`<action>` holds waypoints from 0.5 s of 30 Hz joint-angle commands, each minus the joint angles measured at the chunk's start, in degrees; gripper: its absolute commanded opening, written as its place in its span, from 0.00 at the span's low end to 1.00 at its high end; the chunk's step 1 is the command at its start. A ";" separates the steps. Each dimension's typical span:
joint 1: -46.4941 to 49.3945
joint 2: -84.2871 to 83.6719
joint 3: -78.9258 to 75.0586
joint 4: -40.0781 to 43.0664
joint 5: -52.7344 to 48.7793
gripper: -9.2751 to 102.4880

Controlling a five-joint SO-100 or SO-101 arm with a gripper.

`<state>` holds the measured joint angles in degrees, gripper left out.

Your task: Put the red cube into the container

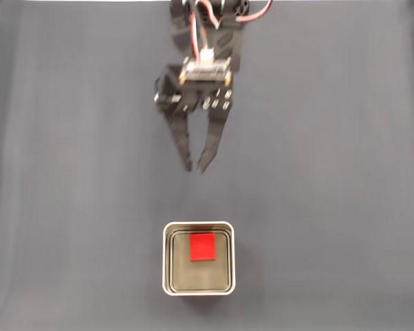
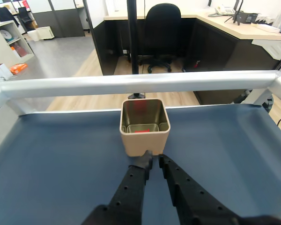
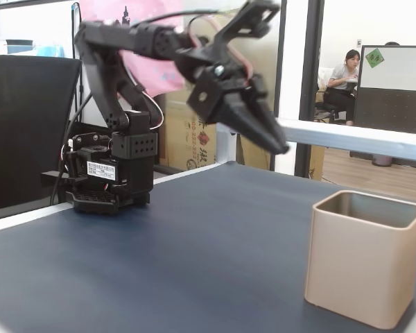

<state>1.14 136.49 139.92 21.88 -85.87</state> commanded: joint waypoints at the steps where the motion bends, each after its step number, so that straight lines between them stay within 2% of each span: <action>1: -0.53 10.37 8.44 1.49 -0.18 0.09; 6: -1.58 25.93 22.06 6.50 0.35 0.09; 15: -3.52 39.64 30.76 24.26 0.44 0.09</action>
<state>-2.29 173.50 170.33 42.80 -85.52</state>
